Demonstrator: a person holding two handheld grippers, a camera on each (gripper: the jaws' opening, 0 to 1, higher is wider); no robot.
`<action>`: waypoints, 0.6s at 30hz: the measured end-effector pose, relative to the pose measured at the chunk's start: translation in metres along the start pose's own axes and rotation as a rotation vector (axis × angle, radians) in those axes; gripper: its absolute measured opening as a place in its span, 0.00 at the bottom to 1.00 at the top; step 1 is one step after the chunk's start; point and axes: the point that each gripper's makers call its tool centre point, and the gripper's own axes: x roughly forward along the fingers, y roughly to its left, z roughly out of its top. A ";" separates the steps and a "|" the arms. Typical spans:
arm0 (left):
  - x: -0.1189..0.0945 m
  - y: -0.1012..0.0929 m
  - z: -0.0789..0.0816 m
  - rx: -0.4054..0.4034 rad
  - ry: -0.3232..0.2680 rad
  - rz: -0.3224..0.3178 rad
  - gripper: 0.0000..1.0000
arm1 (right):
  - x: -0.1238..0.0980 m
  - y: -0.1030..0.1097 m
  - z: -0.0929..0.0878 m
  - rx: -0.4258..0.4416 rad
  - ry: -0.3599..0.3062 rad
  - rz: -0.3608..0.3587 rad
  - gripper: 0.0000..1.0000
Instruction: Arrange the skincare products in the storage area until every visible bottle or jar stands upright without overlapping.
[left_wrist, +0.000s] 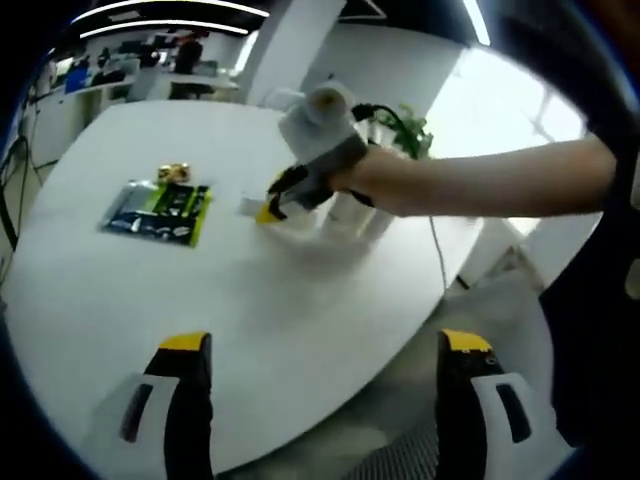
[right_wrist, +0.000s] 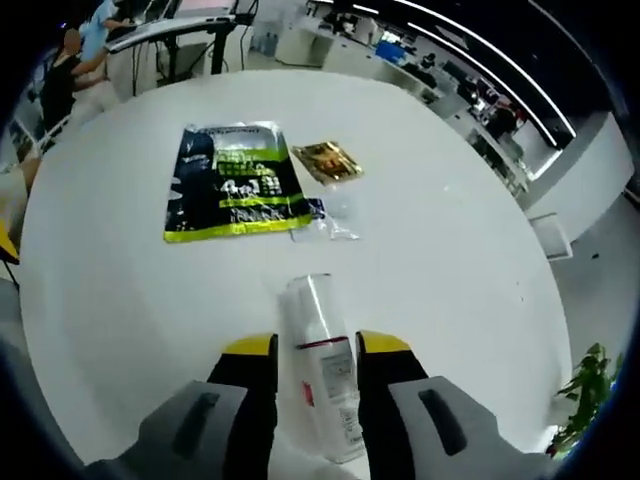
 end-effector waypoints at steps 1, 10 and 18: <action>0.000 0.000 0.000 0.001 0.000 -0.001 0.86 | 0.000 -0.001 0.001 -0.004 -0.001 -0.002 0.28; 0.000 0.003 -0.002 -0.006 0.006 0.005 0.85 | 0.003 0.002 0.011 0.003 -0.021 0.030 0.22; 0.001 0.003 -0.002 -0.008 0.006 0.010 0.85 | 0.005 0.002 0.017 -0.060 -0.043 0.033 0.21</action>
